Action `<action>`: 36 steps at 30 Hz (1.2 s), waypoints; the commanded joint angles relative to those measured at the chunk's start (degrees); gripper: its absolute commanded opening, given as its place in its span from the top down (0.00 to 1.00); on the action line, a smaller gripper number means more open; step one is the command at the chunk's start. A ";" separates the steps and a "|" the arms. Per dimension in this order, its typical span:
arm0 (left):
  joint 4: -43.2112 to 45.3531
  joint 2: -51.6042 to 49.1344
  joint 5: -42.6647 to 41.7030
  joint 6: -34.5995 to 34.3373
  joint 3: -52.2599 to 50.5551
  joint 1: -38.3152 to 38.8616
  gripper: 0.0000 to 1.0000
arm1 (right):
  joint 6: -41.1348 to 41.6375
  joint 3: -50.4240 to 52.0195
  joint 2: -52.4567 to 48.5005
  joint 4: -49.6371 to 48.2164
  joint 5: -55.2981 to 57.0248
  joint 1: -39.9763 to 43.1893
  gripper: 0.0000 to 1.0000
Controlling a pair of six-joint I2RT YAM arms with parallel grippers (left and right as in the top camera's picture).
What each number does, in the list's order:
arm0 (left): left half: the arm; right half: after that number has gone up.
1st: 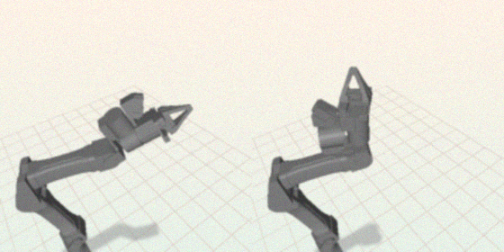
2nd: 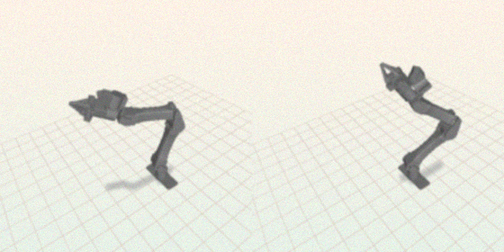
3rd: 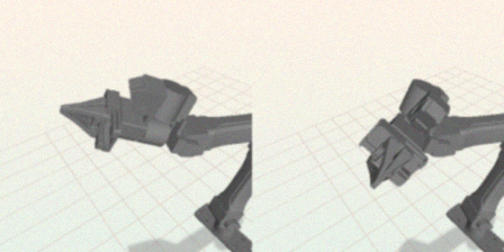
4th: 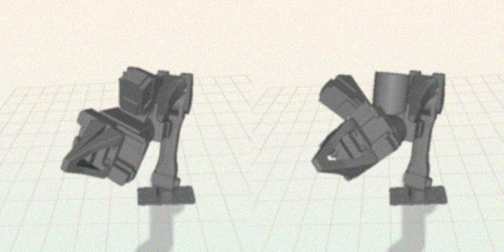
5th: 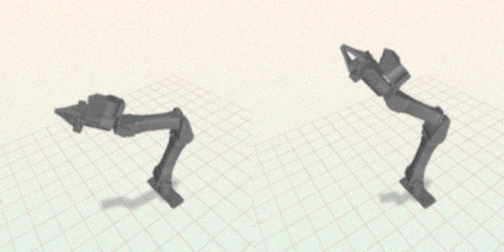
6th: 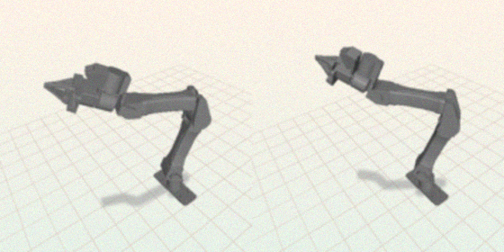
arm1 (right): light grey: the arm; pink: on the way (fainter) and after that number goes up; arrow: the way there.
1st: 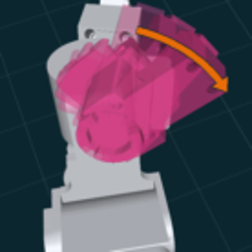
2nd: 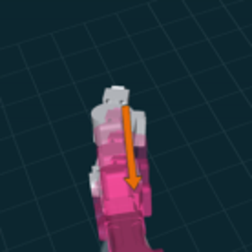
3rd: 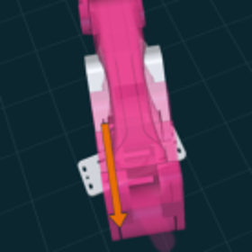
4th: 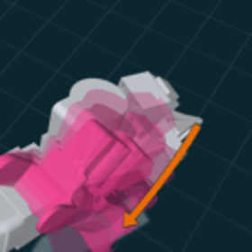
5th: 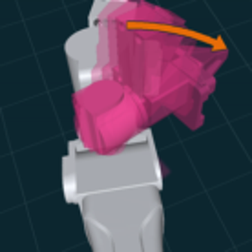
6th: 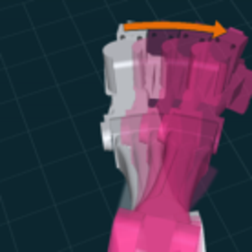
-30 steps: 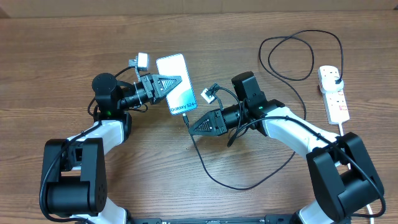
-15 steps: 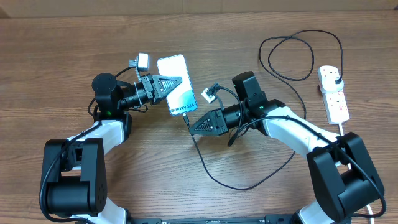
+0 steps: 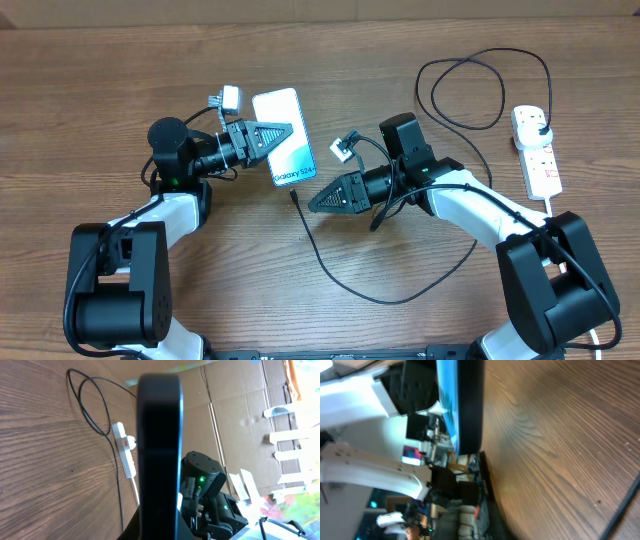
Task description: Plug charger to phone and switch on socket
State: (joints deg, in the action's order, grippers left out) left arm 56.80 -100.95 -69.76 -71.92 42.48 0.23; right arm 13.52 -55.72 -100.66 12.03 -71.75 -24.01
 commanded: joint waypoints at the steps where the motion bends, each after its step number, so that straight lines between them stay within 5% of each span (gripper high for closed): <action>1: -0.17 0.92 1.64 3.39 1.18 -2.01 0.96 | -0.13 -0.48 1.66 1.33 4.57 -1.07 0.53; 5: -4.42 0.92 4.37 4.28 1.18 -5.70 0.96 | -1.77 -0.50 1.77 1.75 14.80 -5.05 0.33; 15: -15.63 0.92 3.48 13.77 1.18 -15.67 0.96 | -4.11 -2.16 2.03 1.73 58.80 -19.61 0.02; 22: -16.41 0.92 1.73 15.85 1.18 -17.35 0.96 | -9.60 -2.43 0.76 -2.60 82.14 -26.56 0.00; 36: -16.26 0.92 1.33 16.24 1.18 -17.57 0.96 | -11.06 -2.54 -5.42 -11.17 84.80 -26.67 0.02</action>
State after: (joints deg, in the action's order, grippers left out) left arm 40.03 -100.95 -67.07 -56.97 42.50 -16.93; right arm 2.90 -56.90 -104.44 1.65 11.62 -50.68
